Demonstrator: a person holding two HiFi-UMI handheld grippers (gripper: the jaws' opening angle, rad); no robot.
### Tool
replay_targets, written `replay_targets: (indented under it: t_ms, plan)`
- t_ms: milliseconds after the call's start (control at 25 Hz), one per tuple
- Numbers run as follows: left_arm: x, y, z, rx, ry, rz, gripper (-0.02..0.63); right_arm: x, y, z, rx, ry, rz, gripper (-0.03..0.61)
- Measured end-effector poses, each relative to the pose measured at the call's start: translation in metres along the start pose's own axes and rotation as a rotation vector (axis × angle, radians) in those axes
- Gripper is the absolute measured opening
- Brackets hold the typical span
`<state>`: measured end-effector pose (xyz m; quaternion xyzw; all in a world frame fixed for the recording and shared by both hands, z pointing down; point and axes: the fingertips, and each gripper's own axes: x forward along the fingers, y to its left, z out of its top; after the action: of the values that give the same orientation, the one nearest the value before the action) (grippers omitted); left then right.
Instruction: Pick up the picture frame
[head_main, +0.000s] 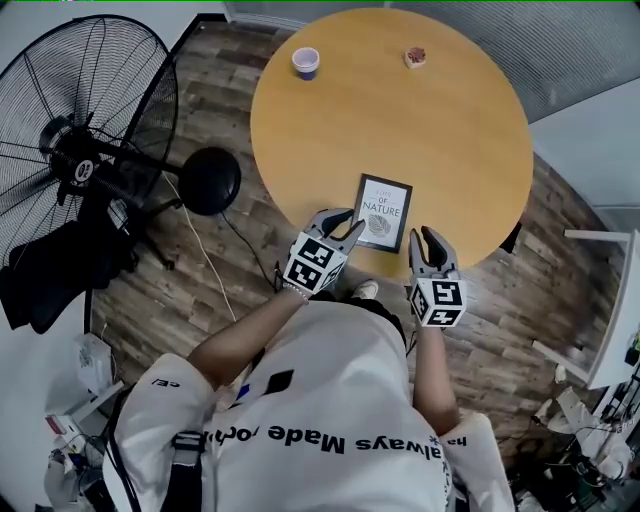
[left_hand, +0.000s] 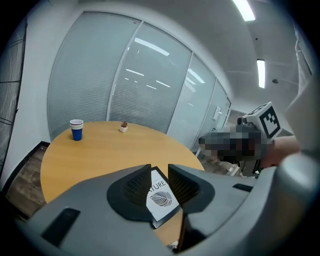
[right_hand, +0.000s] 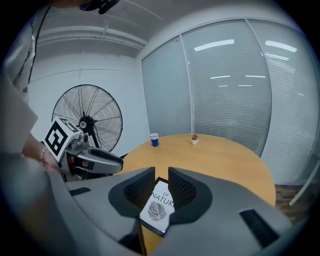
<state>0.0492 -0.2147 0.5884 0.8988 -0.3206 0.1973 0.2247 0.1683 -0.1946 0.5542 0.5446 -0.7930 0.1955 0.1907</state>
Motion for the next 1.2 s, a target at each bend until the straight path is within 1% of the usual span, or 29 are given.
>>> replay_targets:
  t_ms: [120,240,360,600,840,1040,1200]
  plan:
    - [0.012,0.000,-0.016,0.004,0.034,-0.004,0.104,0.007,-0.004,-0.015,0.000,0.028,-0.003,0.094]
    - [0.025,0.004,-0.032,-0.024,0.073,0.001,0.104,0.014,-0.008,-0.029,-0.003,0.054,-0.003,0.095]
    - [0.037,0.014,-0.050,-0.055,0.105,0.026,0.104,0.025,-0.014,-0.047,-0.006,0.085,-0.006,0.095]
    - [0.056,0.025,-0.084,-0.074,0.185,0.035,0.104,0.044,-0.021,-0.079,0.005,0.147,-0.012,0.095]
    - [0.076,0.032,-0.109,-0.078,0.239,0.043,0.110,0.060,-0.027,-0.103,0.016,0.201,-0.014,0.095]
    - [0.083,0.035,-0.125,-0.125,0.292,0.044,0.120,0.073,-0.033,-0.123,0.043,0.249,-0.017,0.098]
    - [0.088,0.038,-0.136,-0.118,0.324,0.052,0.137,0.081,-0.036,-0.140,0.070,0.288,-0.014,0.102]
